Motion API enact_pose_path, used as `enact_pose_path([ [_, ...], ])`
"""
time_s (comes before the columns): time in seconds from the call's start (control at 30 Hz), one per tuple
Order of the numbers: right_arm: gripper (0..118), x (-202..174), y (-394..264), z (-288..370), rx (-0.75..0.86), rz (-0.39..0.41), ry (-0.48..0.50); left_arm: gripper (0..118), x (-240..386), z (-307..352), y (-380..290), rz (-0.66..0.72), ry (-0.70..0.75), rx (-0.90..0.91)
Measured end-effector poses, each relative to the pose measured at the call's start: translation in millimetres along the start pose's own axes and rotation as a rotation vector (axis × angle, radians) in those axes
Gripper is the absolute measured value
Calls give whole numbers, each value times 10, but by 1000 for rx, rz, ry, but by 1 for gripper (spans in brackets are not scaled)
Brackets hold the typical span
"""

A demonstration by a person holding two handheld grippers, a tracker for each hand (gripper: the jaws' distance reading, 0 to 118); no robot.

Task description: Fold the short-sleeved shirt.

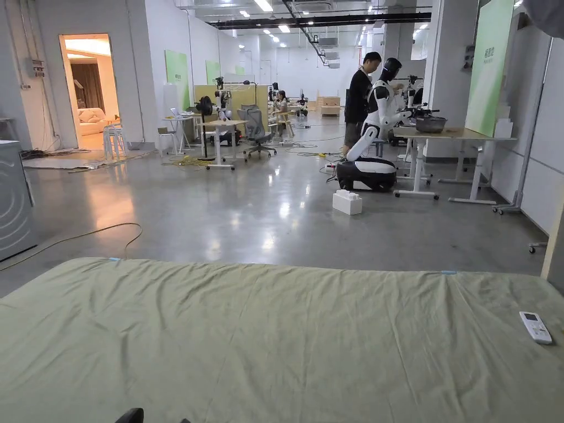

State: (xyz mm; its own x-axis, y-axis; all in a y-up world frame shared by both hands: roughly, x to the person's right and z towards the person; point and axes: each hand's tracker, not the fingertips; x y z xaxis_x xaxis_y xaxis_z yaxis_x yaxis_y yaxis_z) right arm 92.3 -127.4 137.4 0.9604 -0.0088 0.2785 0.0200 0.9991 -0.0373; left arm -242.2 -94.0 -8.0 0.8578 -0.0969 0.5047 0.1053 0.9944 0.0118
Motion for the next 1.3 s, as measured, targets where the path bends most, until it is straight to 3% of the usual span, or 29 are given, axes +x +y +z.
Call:
enact_pose_path([
  [0.07, 86, -10, 18, 11, 25, 26, -9, 73, -1, -3, -18, 19, 4, -6],
  [0.1, 94, -5, 21, 7, 18, 22, -4, 93, 1, -16, -22, 16, 30, -13],
  [0.2, 103, -1, 23, 6, 10, 13, 1, 107, 3, -27, -25, 13, 52, -10],
  [0.23, 109, -1, 25, 9, 15, 11, 5, 116, -15, -20, -17, 17, 43, 1],
  [0.33, 118, -14, 43, 24, 42, 12, 12, 118, -26, 7, 15, 43, 45, 21],
  [0.67, 118, -12, 9, 18, 23, 27, -26, 118, -129, 24, 4, 100, 106, 23],
  [1.3, 118, -70, 20, -15, 10, 51, -15, 118, -76, 18, -13, 58, 104, 10],
])
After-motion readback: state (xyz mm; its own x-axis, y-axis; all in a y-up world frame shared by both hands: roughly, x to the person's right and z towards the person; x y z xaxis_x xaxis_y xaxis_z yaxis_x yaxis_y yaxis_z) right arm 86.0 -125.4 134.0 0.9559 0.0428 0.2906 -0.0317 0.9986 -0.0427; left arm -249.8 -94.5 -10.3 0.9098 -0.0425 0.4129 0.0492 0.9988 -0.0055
